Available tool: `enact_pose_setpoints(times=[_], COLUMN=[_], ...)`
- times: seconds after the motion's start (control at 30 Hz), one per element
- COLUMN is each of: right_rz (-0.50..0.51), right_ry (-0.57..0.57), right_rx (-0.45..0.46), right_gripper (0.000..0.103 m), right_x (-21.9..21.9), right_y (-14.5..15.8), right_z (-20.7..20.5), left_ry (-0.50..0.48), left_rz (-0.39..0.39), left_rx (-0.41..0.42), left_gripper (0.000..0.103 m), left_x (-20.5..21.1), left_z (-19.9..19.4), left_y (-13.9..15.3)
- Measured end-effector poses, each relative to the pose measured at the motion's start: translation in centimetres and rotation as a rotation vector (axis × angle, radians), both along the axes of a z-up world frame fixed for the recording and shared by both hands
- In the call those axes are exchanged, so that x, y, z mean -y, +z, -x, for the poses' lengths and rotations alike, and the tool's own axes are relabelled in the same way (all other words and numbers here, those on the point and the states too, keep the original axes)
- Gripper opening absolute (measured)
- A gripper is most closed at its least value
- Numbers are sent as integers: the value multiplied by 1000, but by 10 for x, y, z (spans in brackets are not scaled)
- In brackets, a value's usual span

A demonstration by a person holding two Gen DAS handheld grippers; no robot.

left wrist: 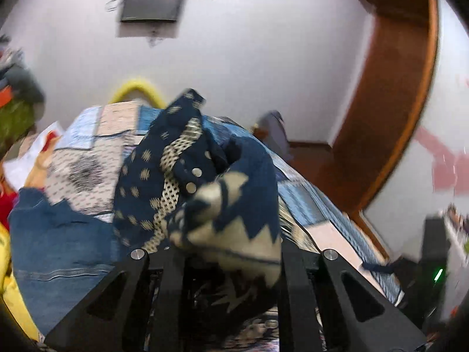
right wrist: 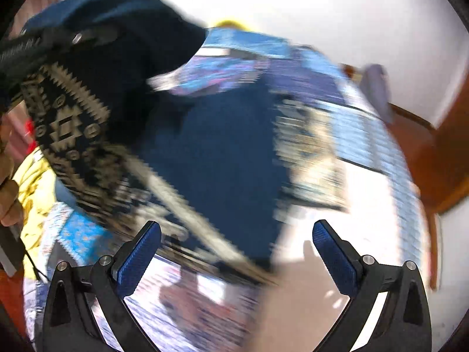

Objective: Fold large clothes

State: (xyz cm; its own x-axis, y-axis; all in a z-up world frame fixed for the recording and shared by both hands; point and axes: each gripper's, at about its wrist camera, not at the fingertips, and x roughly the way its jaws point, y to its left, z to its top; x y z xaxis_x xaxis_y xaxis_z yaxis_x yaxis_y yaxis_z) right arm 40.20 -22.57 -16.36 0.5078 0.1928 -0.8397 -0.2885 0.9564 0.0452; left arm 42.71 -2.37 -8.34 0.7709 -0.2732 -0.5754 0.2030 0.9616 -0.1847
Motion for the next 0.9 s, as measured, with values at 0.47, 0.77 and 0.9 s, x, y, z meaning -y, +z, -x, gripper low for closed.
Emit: enact_pose_setpoints(times=[0.47, 0.77, 0.9], right_rz=[-105, -137, -186], right_ry=[-233, -210, -135], right_rx=[-13, 48, 75], right_gripper=[103, 103, 103], right_x=[123, 122, 96], right_y=[13, 40, 58], right_z=[38, 50, 44], left_ry=[-258, -278, -188], left_rz=[-251, -212, -181], left_rx=[-224, -185, -147], left_gripper=[37, 74, 83], left_x=[108, 77, 35], left_z=[21, 78, 89], left_y=[-74, -32, -9])
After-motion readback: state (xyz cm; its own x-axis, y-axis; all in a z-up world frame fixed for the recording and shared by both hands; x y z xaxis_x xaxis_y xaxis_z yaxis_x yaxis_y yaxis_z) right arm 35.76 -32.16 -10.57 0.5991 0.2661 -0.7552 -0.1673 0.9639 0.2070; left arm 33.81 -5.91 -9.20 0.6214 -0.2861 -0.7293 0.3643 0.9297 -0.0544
